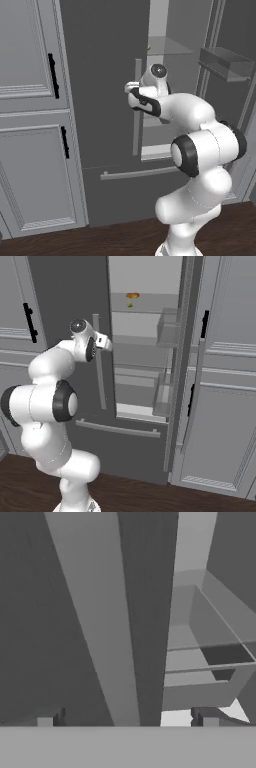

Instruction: Grab a lemon wedge from the fridge and one ice cube from the ice bowl, and put them in the glass of lemonade.

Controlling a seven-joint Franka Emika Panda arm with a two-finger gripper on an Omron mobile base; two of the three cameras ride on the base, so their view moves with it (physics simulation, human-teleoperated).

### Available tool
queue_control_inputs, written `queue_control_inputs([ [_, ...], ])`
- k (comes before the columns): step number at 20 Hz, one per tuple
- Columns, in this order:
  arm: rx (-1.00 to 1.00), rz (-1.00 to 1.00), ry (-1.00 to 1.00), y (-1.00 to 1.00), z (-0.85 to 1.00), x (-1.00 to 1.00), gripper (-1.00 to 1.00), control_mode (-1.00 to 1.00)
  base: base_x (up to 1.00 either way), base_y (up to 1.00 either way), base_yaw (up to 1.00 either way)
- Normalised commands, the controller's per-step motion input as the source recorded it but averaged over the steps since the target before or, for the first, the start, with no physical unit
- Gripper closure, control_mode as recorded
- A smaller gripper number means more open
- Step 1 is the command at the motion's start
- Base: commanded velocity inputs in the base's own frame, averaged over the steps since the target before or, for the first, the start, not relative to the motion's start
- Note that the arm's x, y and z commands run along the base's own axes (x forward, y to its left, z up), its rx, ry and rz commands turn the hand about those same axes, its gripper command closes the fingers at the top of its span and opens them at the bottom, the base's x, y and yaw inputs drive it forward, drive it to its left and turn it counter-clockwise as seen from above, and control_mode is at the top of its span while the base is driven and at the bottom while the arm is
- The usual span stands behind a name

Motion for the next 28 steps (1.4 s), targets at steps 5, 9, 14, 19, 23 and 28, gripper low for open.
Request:
queue_control_inputs([
  [5, -0.1, -0.01, 0.01, 0.15, 0.0, 0.52, -1.0, -1.0, 0.0, 0.0, 0.0],
  [9, -0.04, 0.0, 0.01, 0.18, -0.04, 0.38, -1.0, -1.0, 0.0, 0.0, 0.0],
  [14, -0.01, 0.0, 0.0, 0.12, -0.18, 0.44, -1.0, -1.0, 0.0, 0.0, 0.0],
  [19, 0.0, 0.0, 0.0, 0.02, -0.16, 0.34, -1.0, -1.0, 0.0, 0.0, 0.0],
  [23, 0.0, 0.0, 0.0, 0.1, -0.01, 0.18, 1.0, -1.0, 0.0, 0.0, 0.0],
  [28, 0.0, 0.0, 0.01, 0.09, 0.0, 0.18, 1.0, -1.0, 0.0, 0.0, 0.0],
])
